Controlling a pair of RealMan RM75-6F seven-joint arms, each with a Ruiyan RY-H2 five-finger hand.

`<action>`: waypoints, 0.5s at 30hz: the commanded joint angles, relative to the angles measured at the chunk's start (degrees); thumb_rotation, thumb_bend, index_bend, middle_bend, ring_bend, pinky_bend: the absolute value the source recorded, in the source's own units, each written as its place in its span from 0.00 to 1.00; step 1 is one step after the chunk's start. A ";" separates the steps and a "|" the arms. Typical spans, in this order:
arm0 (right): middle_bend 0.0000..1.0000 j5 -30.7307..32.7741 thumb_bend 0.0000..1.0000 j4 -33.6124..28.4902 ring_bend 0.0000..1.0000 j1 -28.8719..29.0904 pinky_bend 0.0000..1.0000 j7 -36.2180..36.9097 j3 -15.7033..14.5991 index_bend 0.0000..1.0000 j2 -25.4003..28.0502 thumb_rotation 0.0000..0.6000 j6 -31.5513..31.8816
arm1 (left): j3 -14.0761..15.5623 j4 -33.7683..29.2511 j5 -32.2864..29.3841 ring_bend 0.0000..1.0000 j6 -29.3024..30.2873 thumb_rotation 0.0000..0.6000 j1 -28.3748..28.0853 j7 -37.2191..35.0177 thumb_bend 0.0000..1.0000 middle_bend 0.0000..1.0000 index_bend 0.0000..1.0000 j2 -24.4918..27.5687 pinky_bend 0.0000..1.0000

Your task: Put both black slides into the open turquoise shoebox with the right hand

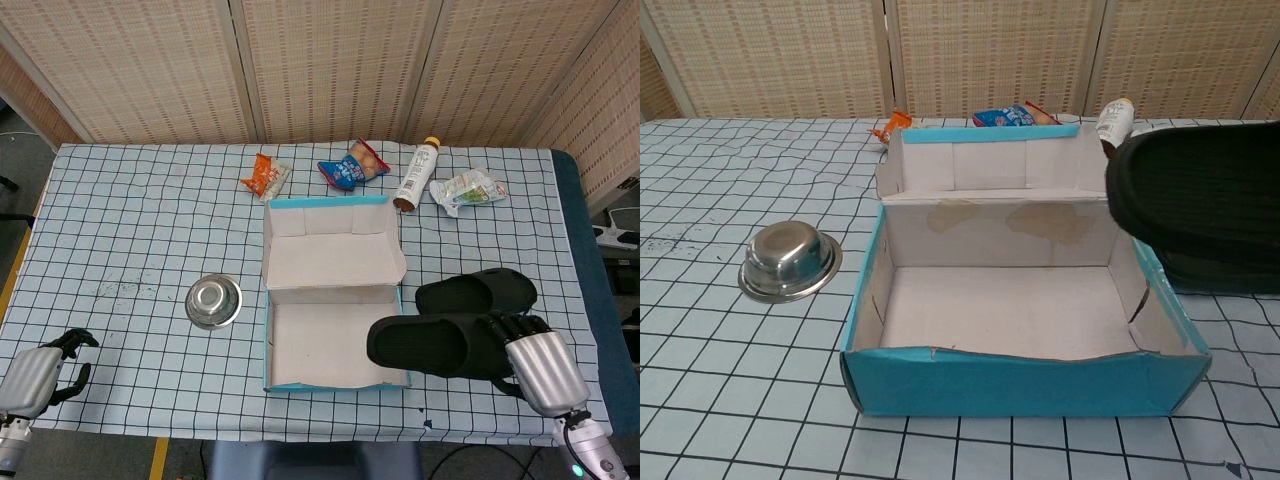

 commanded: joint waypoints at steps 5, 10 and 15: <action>0.61 14.10 0.00 -5.63 0.48 11.88 0.37 -14.88 7.48 0.64 -12.78 1.00 -14.22 | 0.10 0.08 -0.24 0.43 -0.62 1.00 -0.15 0.14 0.49 0.27 0.37 0.06 0.54; 0.61 24.54 0.00 -4.01 0.48 16.70 0.37 -21.68 10.13 0.64 -21.57 1.00 -15.64 | 0.16 -0.06 -0.39 0.43 -1.09 1.00 -0.30 -0.04 0.49 0.27 0.37 0.26 0.54; 0.61 30.37 0.00 -1.31 0.48 20.21 0.37 -24.25 11.12 0.64 -28.62 1.00 -15.06 | 0.02 -0.12 -0.69 0.43 -1.13 1.00 -0.32 -0.04 0.49 0.28 0.37 0.27 0.54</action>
